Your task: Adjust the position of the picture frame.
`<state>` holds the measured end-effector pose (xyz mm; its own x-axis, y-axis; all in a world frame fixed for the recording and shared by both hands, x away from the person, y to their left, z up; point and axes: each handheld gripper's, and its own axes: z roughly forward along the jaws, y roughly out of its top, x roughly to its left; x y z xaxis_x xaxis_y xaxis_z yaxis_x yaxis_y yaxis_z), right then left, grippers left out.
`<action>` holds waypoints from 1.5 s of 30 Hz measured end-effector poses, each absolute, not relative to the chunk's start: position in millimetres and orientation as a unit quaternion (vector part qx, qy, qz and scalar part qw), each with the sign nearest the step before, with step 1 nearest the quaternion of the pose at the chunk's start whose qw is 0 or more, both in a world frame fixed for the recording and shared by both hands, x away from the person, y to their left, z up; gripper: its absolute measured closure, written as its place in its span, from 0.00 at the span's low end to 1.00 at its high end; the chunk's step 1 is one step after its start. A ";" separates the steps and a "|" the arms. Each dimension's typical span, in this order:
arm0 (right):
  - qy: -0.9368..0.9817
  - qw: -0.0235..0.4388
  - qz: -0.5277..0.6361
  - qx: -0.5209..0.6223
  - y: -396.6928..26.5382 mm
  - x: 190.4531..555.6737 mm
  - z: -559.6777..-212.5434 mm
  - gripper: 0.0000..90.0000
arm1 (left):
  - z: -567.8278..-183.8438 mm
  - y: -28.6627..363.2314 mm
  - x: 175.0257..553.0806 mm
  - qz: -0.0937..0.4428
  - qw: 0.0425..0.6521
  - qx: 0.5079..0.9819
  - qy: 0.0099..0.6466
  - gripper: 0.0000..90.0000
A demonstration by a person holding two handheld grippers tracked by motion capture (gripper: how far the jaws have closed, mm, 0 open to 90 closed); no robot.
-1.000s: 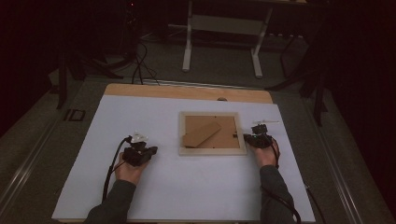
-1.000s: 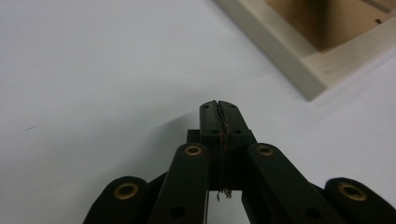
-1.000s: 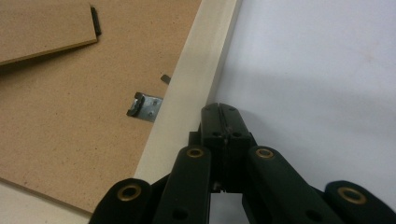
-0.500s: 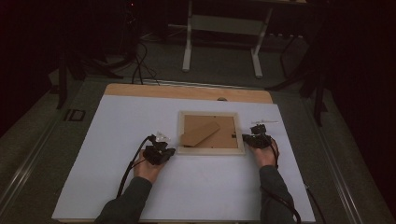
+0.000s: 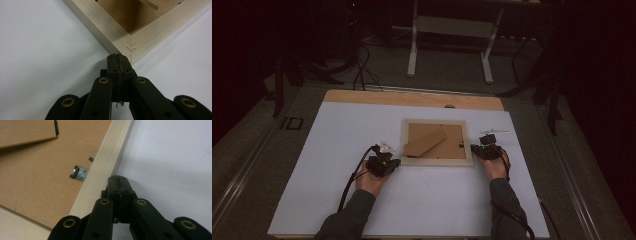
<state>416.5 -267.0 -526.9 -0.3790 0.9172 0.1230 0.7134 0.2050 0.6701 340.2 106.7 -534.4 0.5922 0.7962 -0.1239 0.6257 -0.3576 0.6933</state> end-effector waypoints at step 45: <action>0.811 0.162 0.318 0.464 -215.3 368.5 -526.5 1.00 | -537.7 160.9 316.6 0.123 0.372 0.785 0.480 1.00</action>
